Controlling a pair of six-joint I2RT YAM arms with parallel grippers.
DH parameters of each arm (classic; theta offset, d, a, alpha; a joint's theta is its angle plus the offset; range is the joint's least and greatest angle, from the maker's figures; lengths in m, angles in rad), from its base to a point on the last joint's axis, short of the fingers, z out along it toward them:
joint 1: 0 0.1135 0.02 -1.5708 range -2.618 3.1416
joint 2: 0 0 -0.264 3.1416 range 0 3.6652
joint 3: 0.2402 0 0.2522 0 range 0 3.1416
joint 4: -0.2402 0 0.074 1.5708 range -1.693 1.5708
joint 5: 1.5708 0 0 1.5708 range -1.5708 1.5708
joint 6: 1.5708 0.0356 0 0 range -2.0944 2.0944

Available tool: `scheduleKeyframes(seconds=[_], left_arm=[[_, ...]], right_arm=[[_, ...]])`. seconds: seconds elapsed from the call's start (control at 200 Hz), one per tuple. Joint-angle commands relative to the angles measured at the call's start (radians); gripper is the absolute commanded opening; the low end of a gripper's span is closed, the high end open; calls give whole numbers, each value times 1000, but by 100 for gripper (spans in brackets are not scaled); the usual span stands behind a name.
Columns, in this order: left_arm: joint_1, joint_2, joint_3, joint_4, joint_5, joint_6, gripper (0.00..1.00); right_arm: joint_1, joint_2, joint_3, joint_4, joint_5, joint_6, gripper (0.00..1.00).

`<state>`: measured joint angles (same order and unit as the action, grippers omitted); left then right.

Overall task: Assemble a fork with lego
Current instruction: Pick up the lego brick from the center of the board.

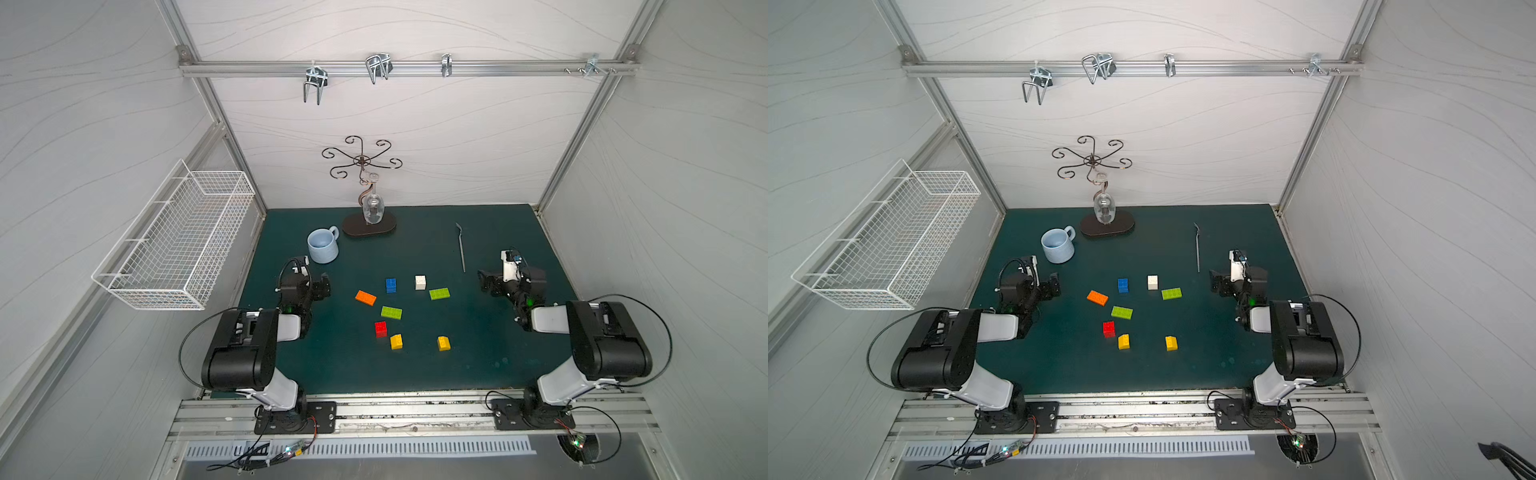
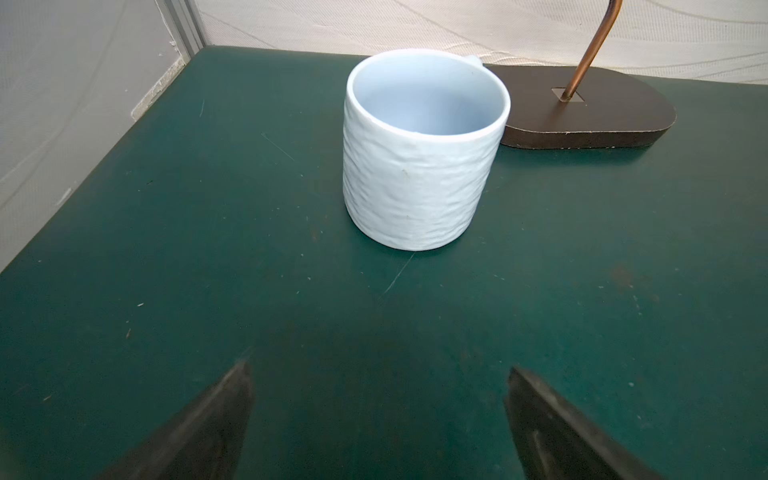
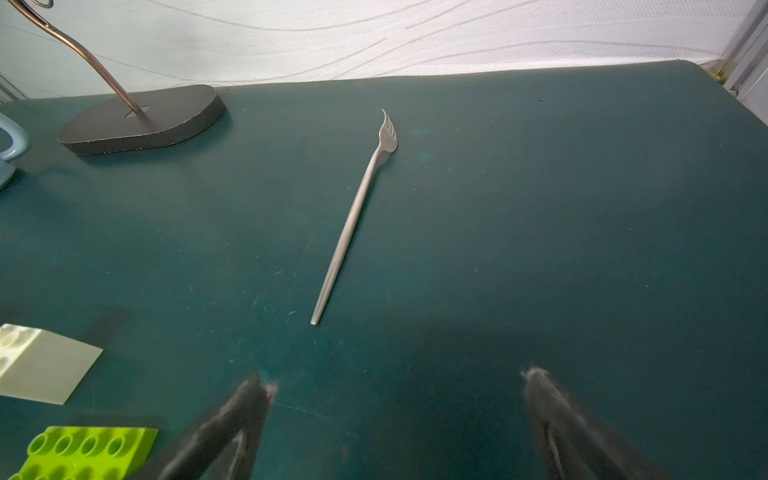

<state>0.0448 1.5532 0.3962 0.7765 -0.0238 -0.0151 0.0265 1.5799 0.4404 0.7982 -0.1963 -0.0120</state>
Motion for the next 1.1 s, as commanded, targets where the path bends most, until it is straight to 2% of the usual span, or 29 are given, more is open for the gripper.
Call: scheduleKeyframes(seconds=[0.0,0.635,0.7,0.8,0.915,0.976,1.096], left_arm=[[-2,0,33,41,-5,-15,100],[6,-7,31,51,6,-20,98],[6,-42,81,-67,-8,-25,100],[6,-124,131,-215,16,-13,100],[7,-213,143,-245,32,-43,100],[7,-251,185,-304,82,-67,100],[4,-311,308,-515,187,-90,100]], right_arm=[[-5,6,2,23,-13,1,99],[-24,4,-3,35,-50,10,99],[-22,-7,-8,43,-34,17,99],[-22,-114,59,-159,6,28,99],[-21,-198,149,-333,-8,51,99],[-11,-231,183,-386,-18,47,99],[41,-277,330,-642,8,-18,99]])
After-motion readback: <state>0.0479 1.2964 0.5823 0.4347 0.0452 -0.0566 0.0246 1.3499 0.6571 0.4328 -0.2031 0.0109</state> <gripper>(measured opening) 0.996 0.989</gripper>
